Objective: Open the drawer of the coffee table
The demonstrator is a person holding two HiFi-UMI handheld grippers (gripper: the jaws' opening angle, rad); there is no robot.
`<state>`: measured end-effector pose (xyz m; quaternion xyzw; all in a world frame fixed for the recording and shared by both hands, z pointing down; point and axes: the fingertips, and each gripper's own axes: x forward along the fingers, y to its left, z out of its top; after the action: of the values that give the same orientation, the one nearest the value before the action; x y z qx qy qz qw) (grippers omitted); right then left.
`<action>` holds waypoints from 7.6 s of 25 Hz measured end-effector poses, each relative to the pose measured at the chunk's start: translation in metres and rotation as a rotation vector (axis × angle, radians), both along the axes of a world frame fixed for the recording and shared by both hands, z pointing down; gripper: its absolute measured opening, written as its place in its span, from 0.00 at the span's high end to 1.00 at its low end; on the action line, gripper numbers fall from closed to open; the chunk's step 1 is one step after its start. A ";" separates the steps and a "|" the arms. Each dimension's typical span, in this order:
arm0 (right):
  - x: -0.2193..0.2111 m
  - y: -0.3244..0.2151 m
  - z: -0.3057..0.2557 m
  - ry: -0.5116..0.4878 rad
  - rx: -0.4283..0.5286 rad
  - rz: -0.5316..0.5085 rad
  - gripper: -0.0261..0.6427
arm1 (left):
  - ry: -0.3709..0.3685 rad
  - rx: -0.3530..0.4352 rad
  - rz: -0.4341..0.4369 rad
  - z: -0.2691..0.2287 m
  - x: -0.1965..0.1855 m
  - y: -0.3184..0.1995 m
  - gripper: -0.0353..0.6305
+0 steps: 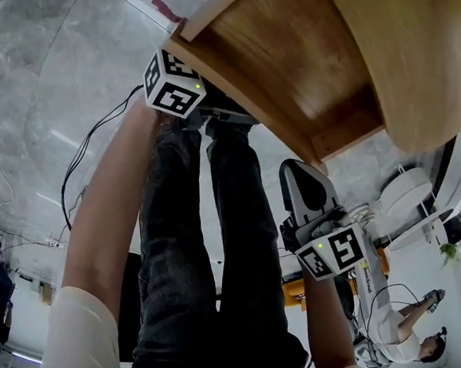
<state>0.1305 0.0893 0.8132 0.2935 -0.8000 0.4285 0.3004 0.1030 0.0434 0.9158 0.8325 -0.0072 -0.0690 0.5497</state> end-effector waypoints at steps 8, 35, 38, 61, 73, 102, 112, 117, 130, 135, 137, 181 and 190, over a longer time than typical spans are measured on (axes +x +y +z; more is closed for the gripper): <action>-0.012 0.008 0.007 -0.023 -0.018 -0.013 0.93 | -0.004 0.010 0.049 0.012 0.003 0.002 0.41; -0.062 -0.009 -0.062 -0.071 0.042 -0.040 0.93 | -0.142 -0.244 -0.186 -0.071 -0.079 0.055 0.61; -0.062 -0.011 -0.084 -0.064 0.051 -0.045 0.93 | -0.149 -0.244 -0.211 -0.103 -0.086 0.056 0.71; -0.037 -0.029 -0.332 -0.067 0.191 0.055 0.93 | -0.309 -0.117 -0.237 -0.387 -0.105 0.043 0.92; -0.019 -0.060 -0.441 -0.087 0.322 0.147 0.93 | -0.342 0.047 -0.256 -0.521 -0.116 0.014 0.92; -0.006 -0.027 -0.575 -0.055 0.580 0.293 0.93 | -0.518 0.493 -0.241 -0.668 -0.160 0.016 0.92; 0.017 -0.003 -0.596 -0.020 0.662 0.328 0.93 | -0.553 0.565 -0.255 -0.682 -0.157 0.023 0.92; 0.032 0.013 -0.604 -0.018 0.690 0.328 0.93 | -0.562 0.602 -0.296 -0.692 -0.145 0.031 0.92; 0.085 0.087 -0.630 -0.036 0.738 0.323 0.93 | -0.628 0.646 -0.424 -0.723 -0.121 0.095 0.92; 0.097 0.117 -0.644 -0.024 0.789 0.282 0.93 | -0.647 0.682 -0.487 -0.739 -0.118 0.125 0.92; 0.101 0.127 -0.650 -0.031 0.806 0.270 0.93 | -0.650 0.692 -0.512 -0.745 -0.115 0.137 0.92; 0.065 0.154 -0.700 -0.020 0.925 0.347 0.93 | -0.633 0.857 -0.496 -0.801 -0.167 0.164 0.92; 0.066 0.153 -0.701 -0.012 0.927 0.358 0.93 | -0.630 0.856 -0.490 -0.800 -0.168 0.159 0.92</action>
<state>0.1968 0.2420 0.1120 0.5265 -0.8451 0.0743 0.0554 -0.0645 0.2020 0.1157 0.9349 -0.3342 0.0596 0.1038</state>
